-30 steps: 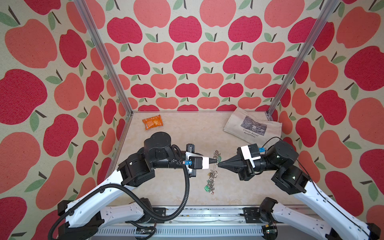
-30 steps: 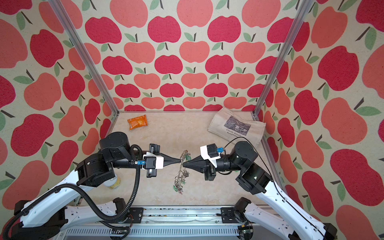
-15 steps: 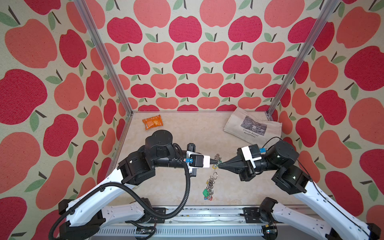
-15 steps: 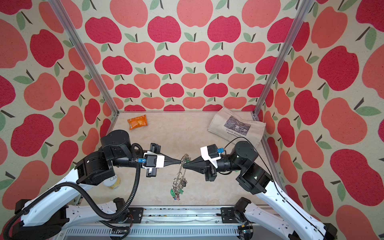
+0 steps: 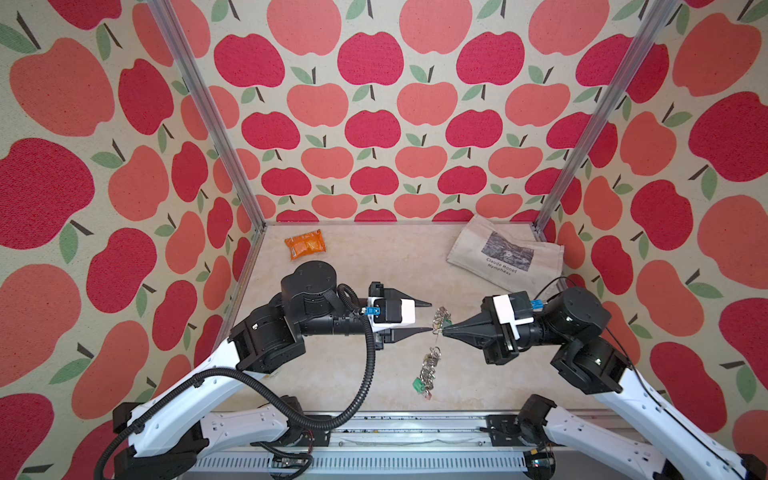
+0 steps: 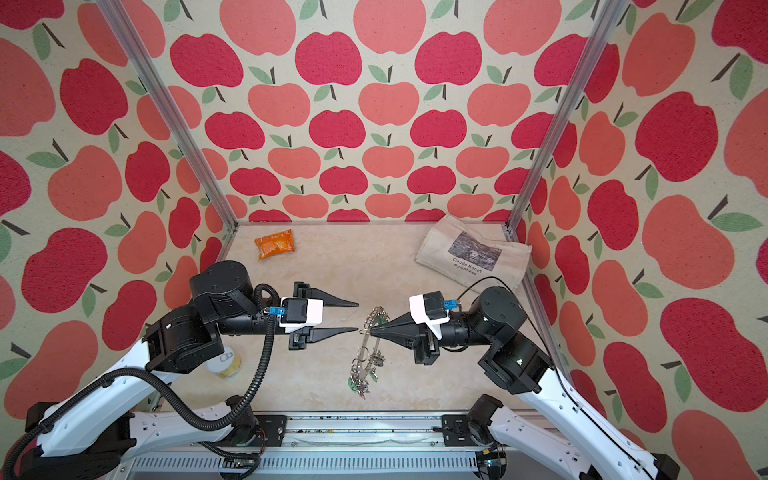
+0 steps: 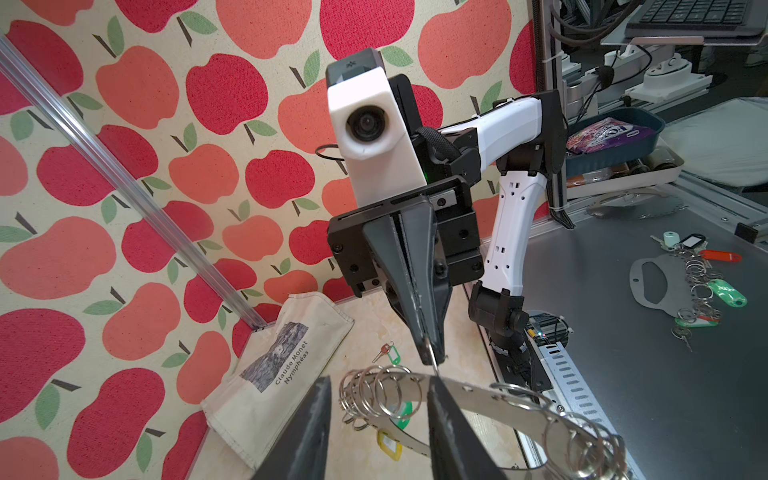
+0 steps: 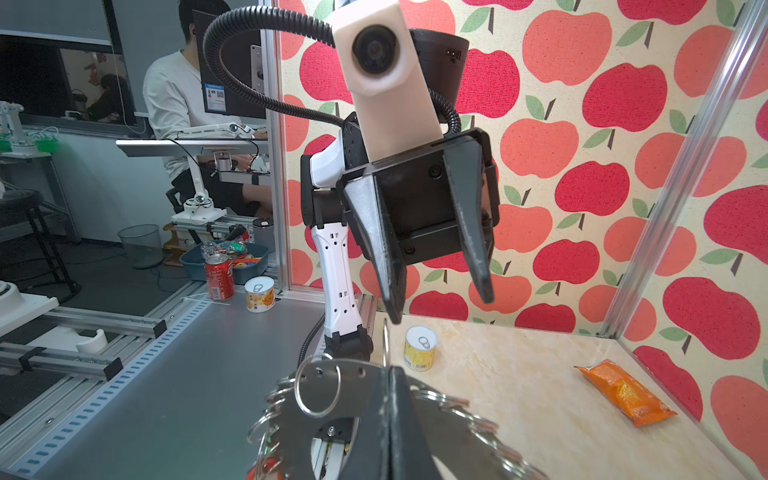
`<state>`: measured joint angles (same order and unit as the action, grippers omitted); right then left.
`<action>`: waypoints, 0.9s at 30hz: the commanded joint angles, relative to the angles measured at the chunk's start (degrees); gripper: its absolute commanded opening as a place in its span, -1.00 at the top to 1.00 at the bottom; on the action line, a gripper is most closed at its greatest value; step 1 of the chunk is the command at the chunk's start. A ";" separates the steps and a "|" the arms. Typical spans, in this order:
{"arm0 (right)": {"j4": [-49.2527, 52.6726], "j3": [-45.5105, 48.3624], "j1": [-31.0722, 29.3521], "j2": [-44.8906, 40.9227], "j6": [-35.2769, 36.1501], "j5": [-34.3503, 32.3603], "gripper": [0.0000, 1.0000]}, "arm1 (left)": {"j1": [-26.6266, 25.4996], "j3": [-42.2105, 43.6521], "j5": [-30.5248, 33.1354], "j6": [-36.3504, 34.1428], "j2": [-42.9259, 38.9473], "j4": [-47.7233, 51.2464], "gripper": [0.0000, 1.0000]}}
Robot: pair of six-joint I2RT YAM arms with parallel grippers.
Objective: Put the keys on the keyring
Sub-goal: 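Pinch a split ring with the left gripper beside the right gripper's hold, then hold the plate with the left gripper while the right gripper opens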
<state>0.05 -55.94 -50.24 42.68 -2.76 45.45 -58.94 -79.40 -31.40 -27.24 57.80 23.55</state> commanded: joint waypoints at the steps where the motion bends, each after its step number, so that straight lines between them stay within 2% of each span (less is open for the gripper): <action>1: -3.90 -0.92 0.32 -1.32 0.34 -2.12 1.00 | 0.38 -0.22 -1.84 3.97 0.18 -0.64 0.21; 10: -4.66 0.00 0.40 -2.76 0.75 -7.19 1.00 | 0.66 0.24 -4.86 8.72 0.16 -1.92 0.23; 17: -6.86 0.74 0.34 -2.63 -0.27 -7.26 1.00 | 0.67 1.64 -5.68 10.54 1.12 -5.66 0.27; 27: -8.31 1.33 0.40 -2.73 -0.84 -6.98 1.00 | 0.73 3.02 -7.32 11.60 2.42 -10.84 0.59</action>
<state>-3.75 -54.61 -50.13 40.82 -2.85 39.03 -58.57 -76.75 -36.75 -16.73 60.12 15.99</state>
